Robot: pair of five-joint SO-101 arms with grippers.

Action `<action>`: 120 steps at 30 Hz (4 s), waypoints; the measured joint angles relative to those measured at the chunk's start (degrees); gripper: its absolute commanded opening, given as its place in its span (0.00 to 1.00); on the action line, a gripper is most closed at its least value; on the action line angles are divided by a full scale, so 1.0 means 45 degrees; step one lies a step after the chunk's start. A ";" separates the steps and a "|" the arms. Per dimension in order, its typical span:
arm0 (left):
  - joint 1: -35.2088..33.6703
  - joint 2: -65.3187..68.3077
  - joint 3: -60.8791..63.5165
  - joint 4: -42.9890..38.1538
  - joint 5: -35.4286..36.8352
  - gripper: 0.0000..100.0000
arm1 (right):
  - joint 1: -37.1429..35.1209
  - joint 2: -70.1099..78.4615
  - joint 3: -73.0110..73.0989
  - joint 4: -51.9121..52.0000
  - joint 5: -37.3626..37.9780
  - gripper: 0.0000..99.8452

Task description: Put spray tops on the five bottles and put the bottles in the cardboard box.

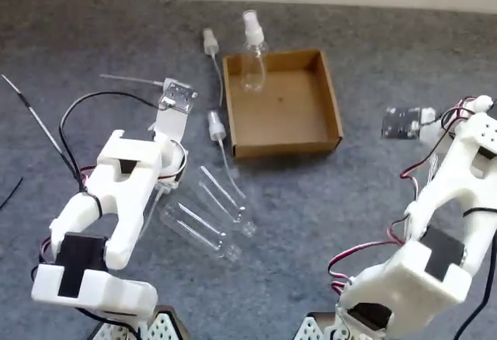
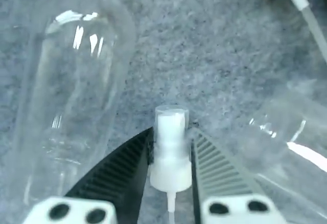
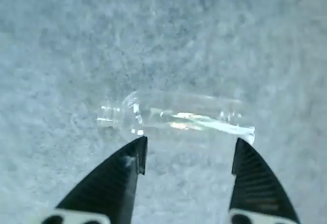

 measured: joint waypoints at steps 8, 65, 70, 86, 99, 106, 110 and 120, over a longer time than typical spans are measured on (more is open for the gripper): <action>-0.0234 -0.0020 0.0117 -0.0410 0.0000 0.05 | 0.0762 0.1915 -0.0234 -0.0567 0.3263 0.21; -0.0586 0.0000 -0.0098 -0.0449 0.0430 0.05 | 0.0039 0.2442 0.0957 -0.2012 -0.7443 0.01; -0.0684 0.0020 -0.0938 0.0156 0.0371 0.05 | -0.0293 0.2442 0.0957 -0.0508 -1.3343 0.01; 0.0625 0.0020 -0.1700 0.1153 0.0352 0.05 | -0.0371 0.2442 0.0977 0.0078 -1.6684 0.24; 0.0625 0.0020 -0.0899 0.0449 0.0352 0.05 | -0.0918 0.2462 0.0996 0.0762 -1.6684 0.30; 0.0625 0.0020 -0.0449 0.0215 0.0352 0.10 | -0.1114 0.2462 0.0996 0.0840 -1.7153 0.31; 0.0625 0.0020 -0.0449 0.0215 0.0352 0.09 | -0.1211 0.2462 0.0918 0.0840 -1.7211 0.31; 0.0684 0.1485 -0.1153 0.0117 0.0371 0.02 | -0.1856 0.2462 -0.0176 0.1407 -1.7758 0.31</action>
